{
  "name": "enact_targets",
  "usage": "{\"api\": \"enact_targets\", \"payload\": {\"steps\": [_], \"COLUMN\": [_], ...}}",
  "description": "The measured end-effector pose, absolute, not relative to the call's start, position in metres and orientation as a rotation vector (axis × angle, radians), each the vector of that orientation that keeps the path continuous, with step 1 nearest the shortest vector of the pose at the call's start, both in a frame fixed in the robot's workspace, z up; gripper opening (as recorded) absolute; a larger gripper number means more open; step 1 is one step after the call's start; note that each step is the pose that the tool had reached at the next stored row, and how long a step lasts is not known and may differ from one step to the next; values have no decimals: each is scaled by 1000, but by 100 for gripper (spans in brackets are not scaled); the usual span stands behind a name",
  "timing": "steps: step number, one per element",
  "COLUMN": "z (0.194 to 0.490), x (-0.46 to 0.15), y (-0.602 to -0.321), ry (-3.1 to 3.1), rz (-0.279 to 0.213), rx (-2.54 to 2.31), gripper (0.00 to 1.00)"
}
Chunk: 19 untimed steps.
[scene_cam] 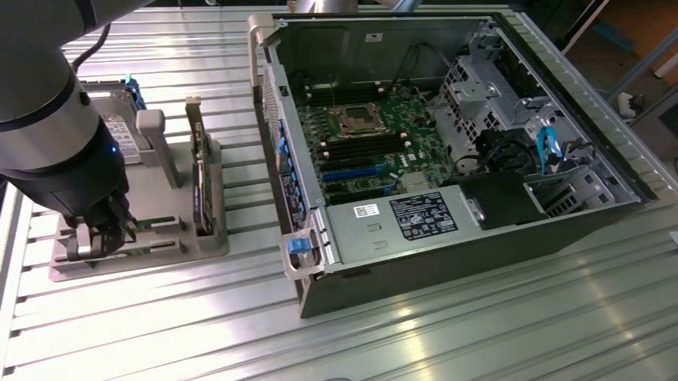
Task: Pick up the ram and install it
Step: 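Pick up the ram and move it above insertion slot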
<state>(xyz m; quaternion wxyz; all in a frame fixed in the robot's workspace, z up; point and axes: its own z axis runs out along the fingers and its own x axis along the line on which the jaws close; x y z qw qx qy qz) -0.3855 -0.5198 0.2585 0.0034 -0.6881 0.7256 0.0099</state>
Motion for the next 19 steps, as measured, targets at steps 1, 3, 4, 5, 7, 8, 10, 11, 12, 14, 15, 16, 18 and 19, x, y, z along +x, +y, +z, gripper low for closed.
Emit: {"api": "enact_targets", "payload": {"steps": [1,3,4,5,7,8,10,11,12,14,15,16,18,19], "z": [257,253,252,250,248,248,248,248,246,243,242,241,240,240], "x": [-385,-385,-385,-385,-385,-385,-385,-385,-385,-385,-385,-385,-385,-385], "y": [-520,-520,-520,-520,-520,-520,-520,-520,-520,-520,-520,-520,-520,-520], "ry": [2275,2275,2275,2275,2275,2275,2275,2275,2274,2275,2275,2275,2275,2275], "rz": [31,31,31,31,31,31,31,31,31,31,31,31,31,31], "rx": [-2157,-2157,-2157,-2157,-2157,-2157,-2157,-2157,-2157,-2157,-2157,-2157,-2157,-2157], "gripper": [24,24,24,24,24,24,24,24,24,24,24,24,24,24]}}
